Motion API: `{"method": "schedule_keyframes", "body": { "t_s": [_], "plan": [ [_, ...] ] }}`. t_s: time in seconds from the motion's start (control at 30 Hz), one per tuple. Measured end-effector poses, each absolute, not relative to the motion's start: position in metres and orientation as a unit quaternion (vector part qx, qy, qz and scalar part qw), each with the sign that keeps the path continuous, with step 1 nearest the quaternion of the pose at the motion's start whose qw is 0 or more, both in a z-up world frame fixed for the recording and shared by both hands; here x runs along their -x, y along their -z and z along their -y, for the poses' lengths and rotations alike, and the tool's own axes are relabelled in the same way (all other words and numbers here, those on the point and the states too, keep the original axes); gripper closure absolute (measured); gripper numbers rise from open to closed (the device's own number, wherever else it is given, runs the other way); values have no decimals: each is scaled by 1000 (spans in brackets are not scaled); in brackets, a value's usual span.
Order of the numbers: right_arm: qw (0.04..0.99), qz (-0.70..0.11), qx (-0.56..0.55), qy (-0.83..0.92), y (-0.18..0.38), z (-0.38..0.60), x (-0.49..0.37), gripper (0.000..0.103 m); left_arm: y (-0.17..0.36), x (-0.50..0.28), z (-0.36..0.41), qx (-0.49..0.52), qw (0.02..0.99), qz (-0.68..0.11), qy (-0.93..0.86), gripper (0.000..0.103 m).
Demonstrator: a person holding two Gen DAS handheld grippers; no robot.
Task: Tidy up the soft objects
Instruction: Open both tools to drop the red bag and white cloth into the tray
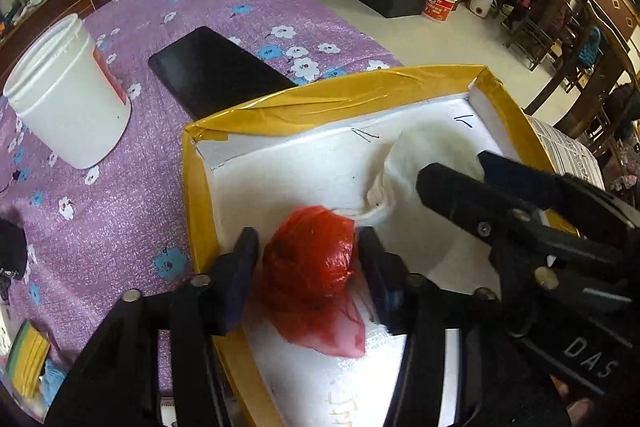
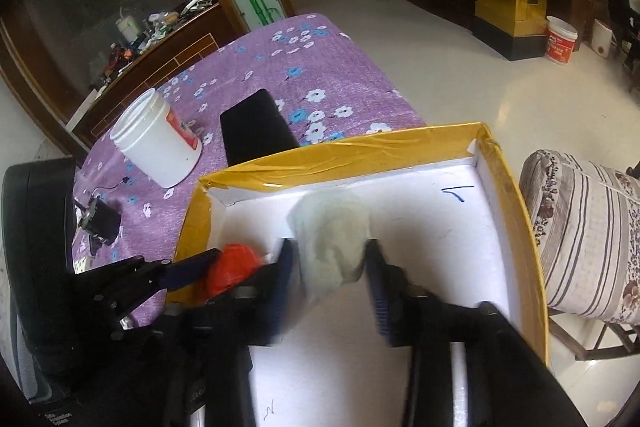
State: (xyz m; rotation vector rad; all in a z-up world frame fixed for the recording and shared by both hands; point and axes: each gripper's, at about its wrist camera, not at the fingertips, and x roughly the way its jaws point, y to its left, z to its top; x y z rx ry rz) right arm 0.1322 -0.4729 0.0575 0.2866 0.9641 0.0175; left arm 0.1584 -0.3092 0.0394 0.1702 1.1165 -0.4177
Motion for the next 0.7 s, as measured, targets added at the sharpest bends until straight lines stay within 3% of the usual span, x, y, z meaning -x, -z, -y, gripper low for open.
{"method": "schedule_keyframes", "body": {
  "t_s": [0.03, 0.3, 0.53, 0.7],
  "plan": [
    [879, -458, -135, -5, -59, 474, -131, 48, -41, -157, 309, -77, 825, -523, 201, 46],
    [894, -419, -161, 4, -79, 486, -97, 49, -65, -136, 294, -63, 836, -501, 212, 45],
    [916, -359, -177, -5, -96, 463, -31, 37, -87, -79, 250, -52, 863, -448, 229, 44],
    [929, -329, -167, -7, -97, 432, 5, 37, -86, -35, 212, -61, 877, -413, 237, 39]
  ]
}}
